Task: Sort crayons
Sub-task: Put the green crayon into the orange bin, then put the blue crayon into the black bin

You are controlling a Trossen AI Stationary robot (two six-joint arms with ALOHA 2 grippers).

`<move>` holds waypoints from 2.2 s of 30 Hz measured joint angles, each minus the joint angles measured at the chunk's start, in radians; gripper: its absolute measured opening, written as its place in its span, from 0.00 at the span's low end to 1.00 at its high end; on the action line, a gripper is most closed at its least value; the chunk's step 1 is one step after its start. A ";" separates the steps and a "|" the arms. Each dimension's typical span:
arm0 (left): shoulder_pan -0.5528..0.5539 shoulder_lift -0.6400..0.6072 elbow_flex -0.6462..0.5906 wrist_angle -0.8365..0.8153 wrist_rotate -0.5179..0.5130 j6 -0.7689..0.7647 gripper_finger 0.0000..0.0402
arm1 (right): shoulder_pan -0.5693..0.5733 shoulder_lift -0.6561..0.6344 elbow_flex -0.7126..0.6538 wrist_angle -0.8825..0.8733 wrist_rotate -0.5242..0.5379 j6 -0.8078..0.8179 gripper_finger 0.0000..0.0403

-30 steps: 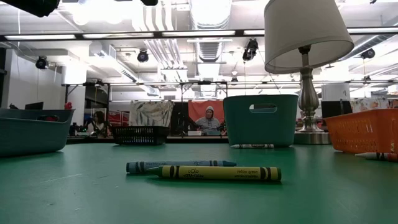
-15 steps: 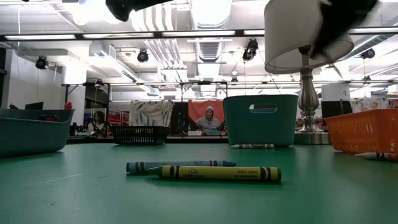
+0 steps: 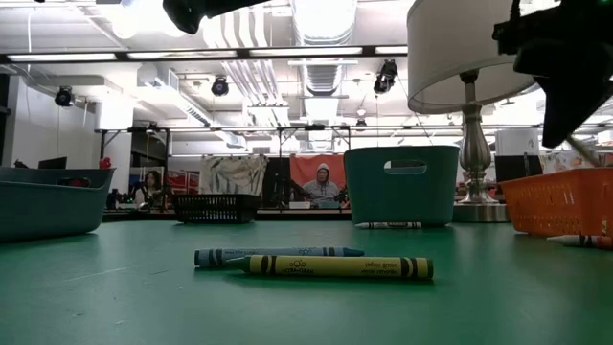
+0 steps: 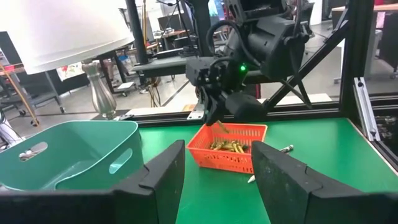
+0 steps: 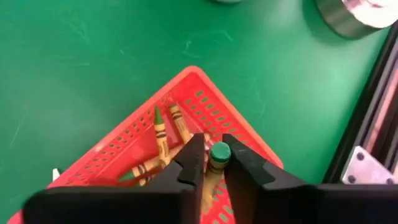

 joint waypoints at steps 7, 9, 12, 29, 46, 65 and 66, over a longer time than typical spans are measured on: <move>0.000 0.000 0.000 0.000 0.000 0.000 0.42 | 0.000 0.000 -0.006 0.004 -0.009 0.011 0.28; 0.000 0.000 0.000 0.000 0.001 0.000 0.42 | 0.000 0.000 0.007 0.004 -0.005 0.007 0.31; 0.000 -0.001 0.000 0.000 0.002 0.000 0.42 | 0.002 0.000 0.037 0.004 0.018 -0.006 0.32; -0.005 -0.072 0.100 -0.429 0.164 -0.177 0.40 | 0.103 0.000 0.212 0.273 0.279 -0.383 0.27; -0.035 0.138 0.233 -0.747 0.307 -0.656 0.38 | 0.154 0.000 0.187 0.374 0.281 -0.428 0.26; -0.020 0.317 0.234 -0.589 0.300 -0.604 0.49 | 0.160 0.000 0.149 0.406 0.282 -0.404 0.24; -0.016 0.324 0.234 -0.588 0.300 -0.604 0.49 | 0.160 0.000 0.144 0.406 0.282 -0.400 0.24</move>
